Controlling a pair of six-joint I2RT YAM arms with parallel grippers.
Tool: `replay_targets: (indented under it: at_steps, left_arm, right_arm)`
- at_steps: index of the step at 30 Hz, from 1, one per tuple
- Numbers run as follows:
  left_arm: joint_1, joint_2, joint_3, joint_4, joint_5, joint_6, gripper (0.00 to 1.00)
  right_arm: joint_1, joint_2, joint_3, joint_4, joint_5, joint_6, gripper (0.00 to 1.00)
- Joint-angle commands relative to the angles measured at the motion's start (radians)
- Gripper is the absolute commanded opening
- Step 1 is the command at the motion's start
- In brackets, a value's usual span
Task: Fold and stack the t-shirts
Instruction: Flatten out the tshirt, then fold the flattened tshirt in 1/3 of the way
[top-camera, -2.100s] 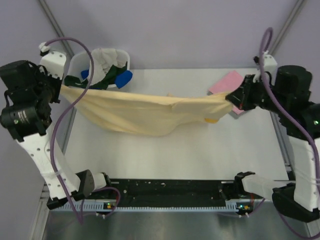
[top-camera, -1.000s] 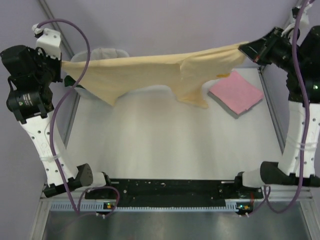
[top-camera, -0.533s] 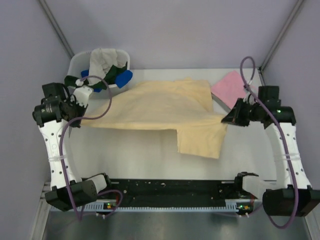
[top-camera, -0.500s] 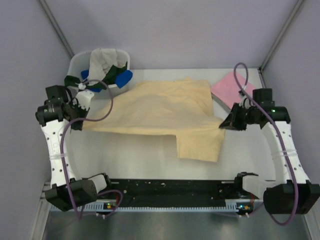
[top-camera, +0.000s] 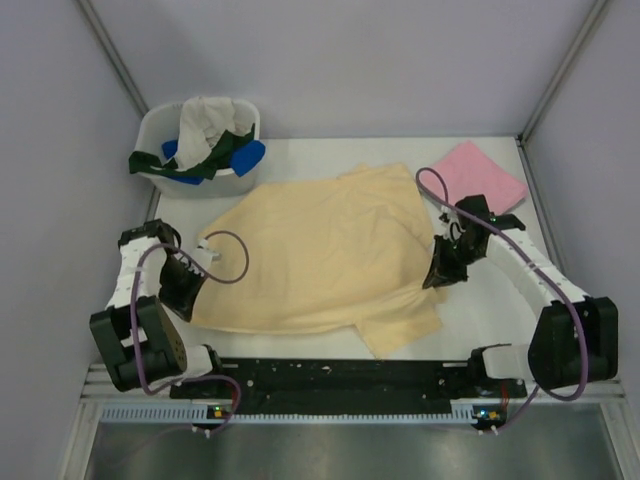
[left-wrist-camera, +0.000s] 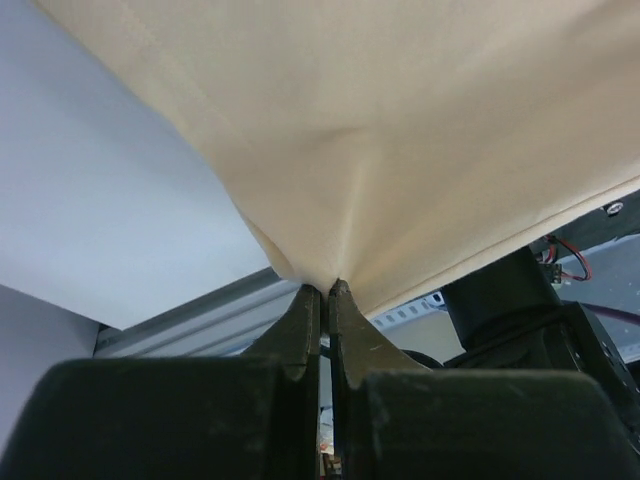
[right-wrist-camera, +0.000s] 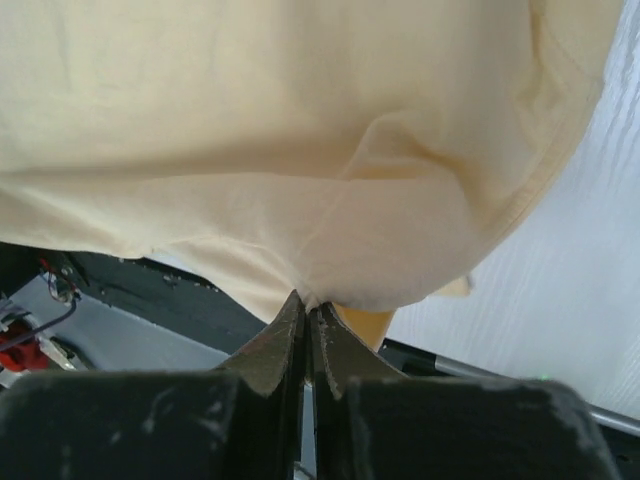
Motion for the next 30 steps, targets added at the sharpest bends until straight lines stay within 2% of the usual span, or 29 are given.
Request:
replay_targets:
  at_steps: [1,6,11,12,13,14,15,16,18,22,25,30]
  left_arm:
    - [0.004,0.089,0.056,0.104,0.013,-0.005,0.0]
    - [0.002,0.176,0.198,0.133,0.128,-0.059,0.0]
    - [0.002,0.271,0.3,0.182,0.185,-0.131,0.0]
    - [0.002,0.294,0.31,0.184,0.194,-0.142,0.0]
    - [0.002,0.314,0.316,0.188,0.202,-0.148,0.0]
    - [0.002,0.326,0.318,0.192,0.21,-0.151,0.0]
    - [0.001,0.337,0.314,0.193,0.217,-0.154,0.0]
    - [0.002,0.345,0.307,0.198,0.223,-0.156,0.0]
    - [0.002,0.347,0.286,0.213,0.23,-0.156,0.0]
    - [0.002,0.334,0.254,0.231,0.227,-0.151,0.0]
    - [0.002,0.336,0.251,0.241,0.214,-0.154,0.0]
    - [0.002,0.327,0.261,0.238,0.217,-0.154,0.0]
  right_arm:
    - [0.004,0.074,0.046,0.164,0.062,0.027,0.0]
    - [0.002,0.229,0.161,0.246,0.128,0.025,0.0]
    - [0.004,0.394,0.303,0.299,0.196,0.016,0.01]
    - [0.004,0.427,0.334,0.303,0.222,0.01,0.12]
    - [0.002,0.454,0.361,0.297,0.231,-0.001,0.3]
    - [0.004,0.47,0.389,0.281,0.231,-0.011,0.43]
    - [0.004,0.473,0.4,0.259,0.233,-0.016,0.48]
    - [0.004,0.461,0.394,0.248,0.237,-0.018,0.57]
    - [0.005,0.386,0.344,0.228,0.295,-0.01,0.64]
    - [0.03,0.176,0.195,0.155,0.449,0.021,0.66]
    - [0.082,0.071,0.081,0.122,0.426,0.093,0.66]
    - [0.181,0.001,-0.071,0.127,0.363,0.238,0.65]
